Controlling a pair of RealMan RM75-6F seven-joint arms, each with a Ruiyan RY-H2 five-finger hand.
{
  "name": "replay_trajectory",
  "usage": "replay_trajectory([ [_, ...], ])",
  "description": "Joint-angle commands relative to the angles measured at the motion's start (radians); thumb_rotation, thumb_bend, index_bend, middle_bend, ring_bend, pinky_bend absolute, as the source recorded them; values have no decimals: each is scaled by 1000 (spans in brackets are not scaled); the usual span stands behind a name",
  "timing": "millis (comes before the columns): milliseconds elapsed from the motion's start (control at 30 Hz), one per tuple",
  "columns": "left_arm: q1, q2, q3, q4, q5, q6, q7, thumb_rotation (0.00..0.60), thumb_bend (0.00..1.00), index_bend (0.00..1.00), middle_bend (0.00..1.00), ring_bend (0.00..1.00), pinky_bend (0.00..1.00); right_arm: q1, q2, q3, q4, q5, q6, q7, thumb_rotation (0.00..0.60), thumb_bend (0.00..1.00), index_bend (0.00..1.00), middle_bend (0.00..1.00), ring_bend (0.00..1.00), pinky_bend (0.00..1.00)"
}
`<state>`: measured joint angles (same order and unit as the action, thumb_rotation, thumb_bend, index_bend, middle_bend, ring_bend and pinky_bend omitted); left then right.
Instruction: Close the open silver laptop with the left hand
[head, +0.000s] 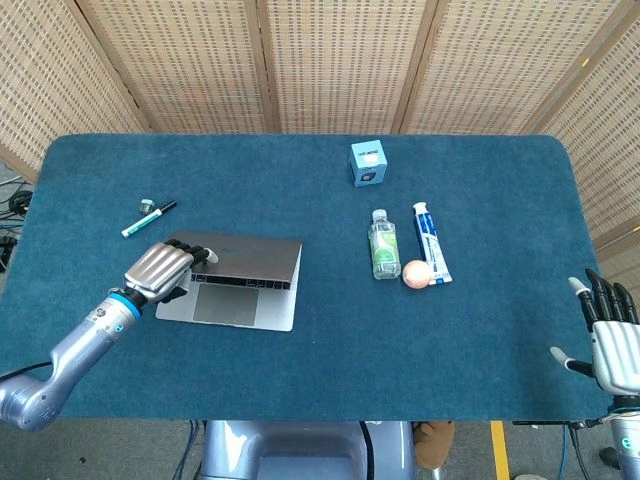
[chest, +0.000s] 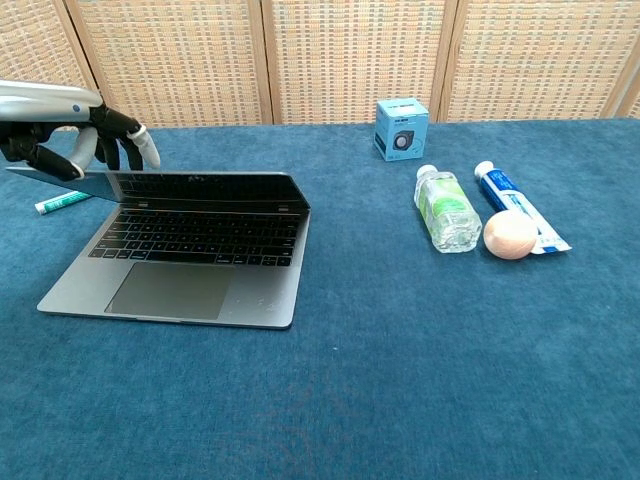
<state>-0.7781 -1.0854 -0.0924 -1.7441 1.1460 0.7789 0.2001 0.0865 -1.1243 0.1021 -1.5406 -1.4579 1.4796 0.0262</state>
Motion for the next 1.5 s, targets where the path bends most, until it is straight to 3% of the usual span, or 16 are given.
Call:
replay_trajectory([
  [33,14,-20,10,12,26,16,-19,600,1000,264,327,322,249,1,1,0,-1,0,-1,-1,600,0,79,0,0,0],
  [367,48,-101,42,89,111,23,-118,600,1000,264,327,321,249,1,2,-1,-3,-2,-2,1,600,0,79,0,0,0],
  [800,51,-194,70,176,142,-7,-150,600,1000,264,327,321,249,1,3,-1,-2,1,-5,7,600,0,79,0,0,0],
  [1500,53,-242,87,237,148,-48,-192,600,1000,264,327,321,249,1,1,-4,-1,-3,-6,7,600,0,79,0,0,0],
])
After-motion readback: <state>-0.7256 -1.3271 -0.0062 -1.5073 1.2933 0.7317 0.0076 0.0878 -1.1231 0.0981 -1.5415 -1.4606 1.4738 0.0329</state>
